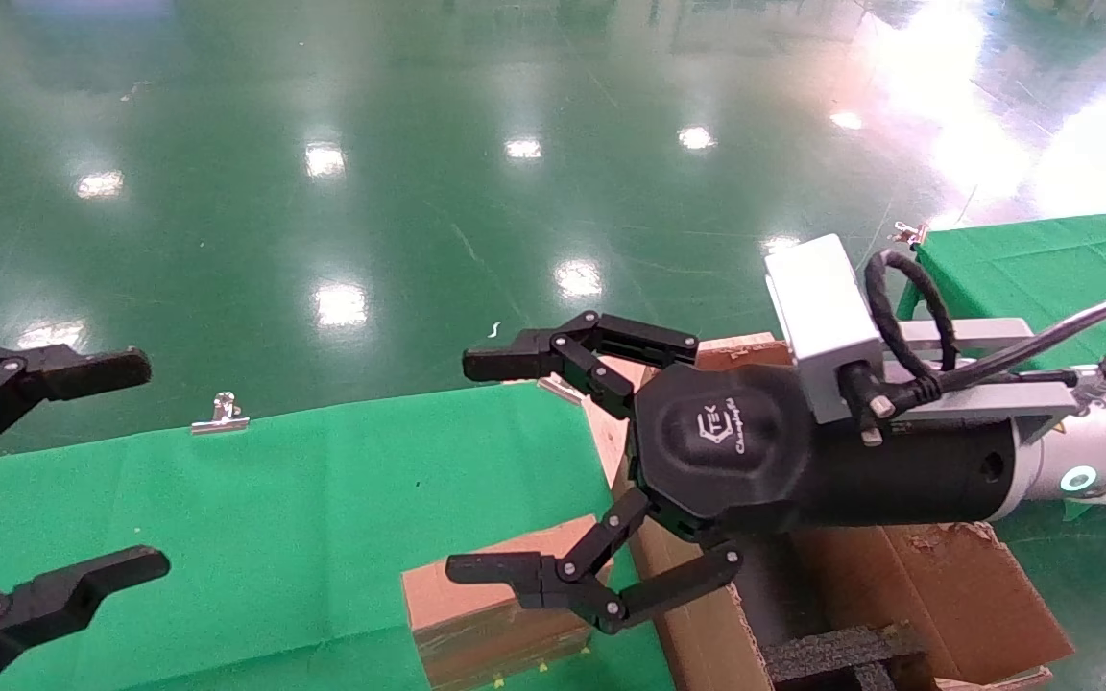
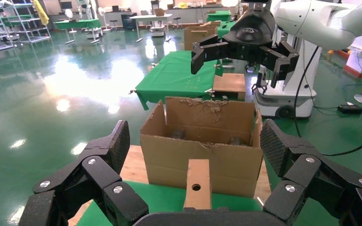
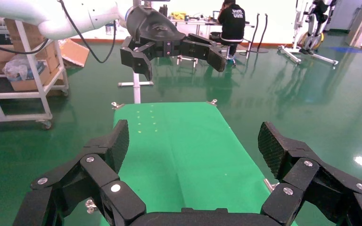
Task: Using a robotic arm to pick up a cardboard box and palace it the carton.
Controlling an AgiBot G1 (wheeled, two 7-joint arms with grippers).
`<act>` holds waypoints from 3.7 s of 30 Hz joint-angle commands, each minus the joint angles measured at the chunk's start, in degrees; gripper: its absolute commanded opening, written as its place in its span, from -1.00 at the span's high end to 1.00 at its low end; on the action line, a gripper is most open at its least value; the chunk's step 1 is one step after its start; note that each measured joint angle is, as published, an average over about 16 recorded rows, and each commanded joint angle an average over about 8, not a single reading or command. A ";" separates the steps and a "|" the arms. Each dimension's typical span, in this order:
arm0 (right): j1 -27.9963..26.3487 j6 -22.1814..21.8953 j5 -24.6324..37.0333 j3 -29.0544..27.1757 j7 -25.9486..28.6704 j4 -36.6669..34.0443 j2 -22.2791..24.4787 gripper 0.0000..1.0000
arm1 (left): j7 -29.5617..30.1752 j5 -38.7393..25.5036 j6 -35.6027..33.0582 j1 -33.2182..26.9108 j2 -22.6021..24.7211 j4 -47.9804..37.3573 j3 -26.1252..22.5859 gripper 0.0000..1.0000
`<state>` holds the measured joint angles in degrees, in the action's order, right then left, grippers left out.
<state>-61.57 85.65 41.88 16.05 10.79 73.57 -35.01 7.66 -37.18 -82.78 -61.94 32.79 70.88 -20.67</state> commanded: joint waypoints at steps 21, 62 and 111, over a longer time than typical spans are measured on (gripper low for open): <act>0.00 0.01 0.00 0.00 0.00 0.00 0.00 -1.00 | 0.00 0.00 0.00 0.00 0.00 0.00 0.00 0.97; -22.64 3.72 43.49 24.78 -3.03 -14.62 -17.44 -1.00 | 0.00 0.00 0.00 0.00 0.00 0.00 0.00 1.00; -28.21 4.08 51.71 33.77 -6.25 -15.57 -22.76 1.00 | 0.00 0.04 0.02 0.02 -0.01 -0.02 0.00 -1.00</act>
<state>-89.78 89.73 93.59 49.83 4.53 58.00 -57.77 7.66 -37.13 -82.76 -61.92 32.78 70.86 -20.67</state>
